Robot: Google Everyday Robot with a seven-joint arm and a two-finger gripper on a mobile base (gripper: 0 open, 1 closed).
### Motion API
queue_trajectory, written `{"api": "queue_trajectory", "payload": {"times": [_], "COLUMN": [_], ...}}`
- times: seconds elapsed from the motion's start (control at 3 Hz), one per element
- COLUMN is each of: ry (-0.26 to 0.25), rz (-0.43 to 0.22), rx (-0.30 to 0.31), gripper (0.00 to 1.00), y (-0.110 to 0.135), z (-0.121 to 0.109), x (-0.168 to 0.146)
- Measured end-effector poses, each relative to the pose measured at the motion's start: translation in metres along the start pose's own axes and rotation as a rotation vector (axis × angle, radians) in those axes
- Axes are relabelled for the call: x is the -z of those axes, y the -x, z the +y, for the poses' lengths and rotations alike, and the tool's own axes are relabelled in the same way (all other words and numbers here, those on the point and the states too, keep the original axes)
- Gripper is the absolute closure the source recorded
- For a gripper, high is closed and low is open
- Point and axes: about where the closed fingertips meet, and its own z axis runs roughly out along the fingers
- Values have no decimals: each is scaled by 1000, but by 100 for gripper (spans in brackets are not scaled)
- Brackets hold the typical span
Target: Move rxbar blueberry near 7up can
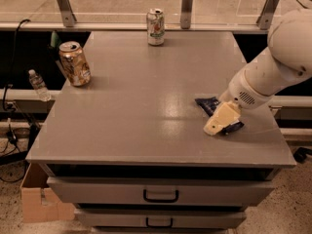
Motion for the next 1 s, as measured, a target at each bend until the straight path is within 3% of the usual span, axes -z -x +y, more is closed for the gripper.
{"api": "queue_trajectory", "payload": {"times": [0.67,1.0], "ry": [1,16], "rz": [-4,-45], "rx": [-1,-1], "gripper": [99,100], "y": [4,6], "z": [-2,-3], "x": [10,24]}}
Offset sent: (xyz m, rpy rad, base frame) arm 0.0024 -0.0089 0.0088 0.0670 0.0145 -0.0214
